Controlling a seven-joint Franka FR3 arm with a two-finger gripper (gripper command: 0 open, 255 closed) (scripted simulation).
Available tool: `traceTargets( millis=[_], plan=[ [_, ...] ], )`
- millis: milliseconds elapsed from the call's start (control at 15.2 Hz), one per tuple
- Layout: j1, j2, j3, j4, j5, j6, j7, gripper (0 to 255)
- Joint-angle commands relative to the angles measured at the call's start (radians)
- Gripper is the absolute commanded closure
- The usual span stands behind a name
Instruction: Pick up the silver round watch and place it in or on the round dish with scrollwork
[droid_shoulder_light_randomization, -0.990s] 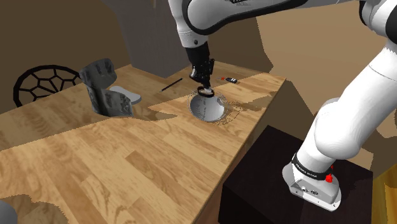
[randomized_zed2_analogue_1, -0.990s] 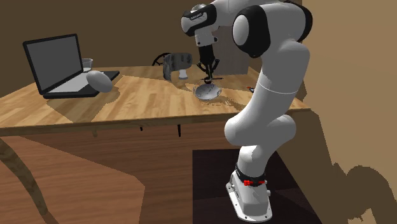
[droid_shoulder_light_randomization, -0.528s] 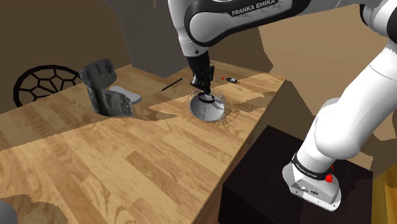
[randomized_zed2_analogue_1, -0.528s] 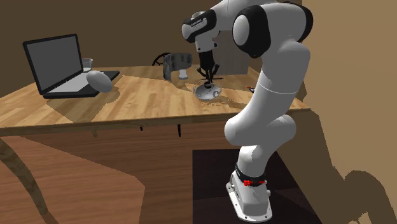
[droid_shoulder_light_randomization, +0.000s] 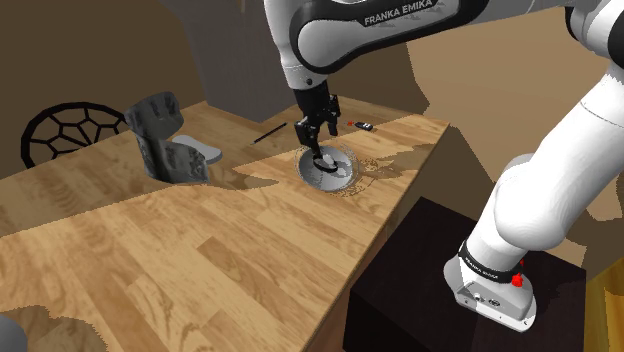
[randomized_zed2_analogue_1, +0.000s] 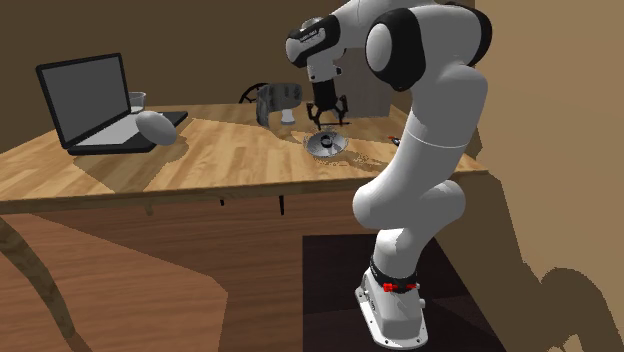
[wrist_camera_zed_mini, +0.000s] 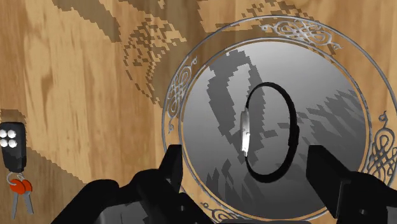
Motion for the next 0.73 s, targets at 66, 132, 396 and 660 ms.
traceTargets(
  millis=[66, 132, 396, 660],
  plan=[
    [0.0, 0.0, 0.0, 0.0, 0.0, 0.0, 0.0, 0],
    [0.0, 0.0, 0.0, 0.0, 0.0, 0.0, 0.0, 0],
    [0.004, 0.035, 0.01, 0.16, -0.004, -0.128, 0.005, 0],
    [0.004, 0.035, 0.01, 0.16, -0.004, -0.128, 0.005, 0]
  ],
)
